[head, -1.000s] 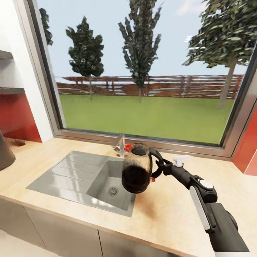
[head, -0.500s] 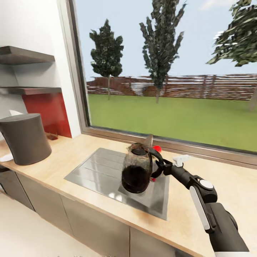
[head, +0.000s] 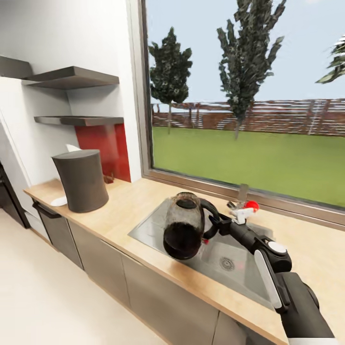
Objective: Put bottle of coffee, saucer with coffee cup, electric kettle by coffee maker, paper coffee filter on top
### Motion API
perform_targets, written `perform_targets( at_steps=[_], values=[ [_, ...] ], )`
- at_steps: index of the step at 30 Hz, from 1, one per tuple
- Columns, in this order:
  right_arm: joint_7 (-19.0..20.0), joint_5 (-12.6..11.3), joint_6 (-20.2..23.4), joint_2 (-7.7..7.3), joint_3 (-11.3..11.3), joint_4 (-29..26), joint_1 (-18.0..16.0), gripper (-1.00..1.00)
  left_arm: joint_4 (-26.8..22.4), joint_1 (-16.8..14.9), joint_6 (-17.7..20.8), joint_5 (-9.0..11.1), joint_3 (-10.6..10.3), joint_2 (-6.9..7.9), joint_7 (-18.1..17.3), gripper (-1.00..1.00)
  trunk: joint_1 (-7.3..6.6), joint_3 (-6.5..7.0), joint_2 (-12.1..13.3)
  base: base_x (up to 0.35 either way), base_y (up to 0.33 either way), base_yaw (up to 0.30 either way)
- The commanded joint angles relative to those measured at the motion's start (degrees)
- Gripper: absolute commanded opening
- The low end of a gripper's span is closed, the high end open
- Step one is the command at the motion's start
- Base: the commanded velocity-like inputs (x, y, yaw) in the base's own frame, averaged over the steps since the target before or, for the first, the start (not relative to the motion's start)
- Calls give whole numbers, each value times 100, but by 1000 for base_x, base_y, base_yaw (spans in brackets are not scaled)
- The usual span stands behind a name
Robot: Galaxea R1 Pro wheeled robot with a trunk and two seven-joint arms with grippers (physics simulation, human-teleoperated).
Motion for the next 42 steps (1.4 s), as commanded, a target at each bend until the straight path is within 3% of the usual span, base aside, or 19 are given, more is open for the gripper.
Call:
perform_targets(
  at_steps=[1, 9, 42],
  values=[
    [0, -80, 49, -1, -4, -9, -2, -100, 6, -3, -17, -52, 49, 2, -18, 100, 4, -2, -5, 147, 321, 278],
    [0, -80, 43, -1, -4, -8, -2, -100, 6, -3, -24, -59, 51, 2, -18, 100, 4, -2, -5, 225, 279, 181],
    [3, -88, 40, -1, -29, -17, -2, -100, 6, -3, -48, -59, 58, 2, -18, 100, 4, -2, -5, 177, 297, 2]
  ],
)
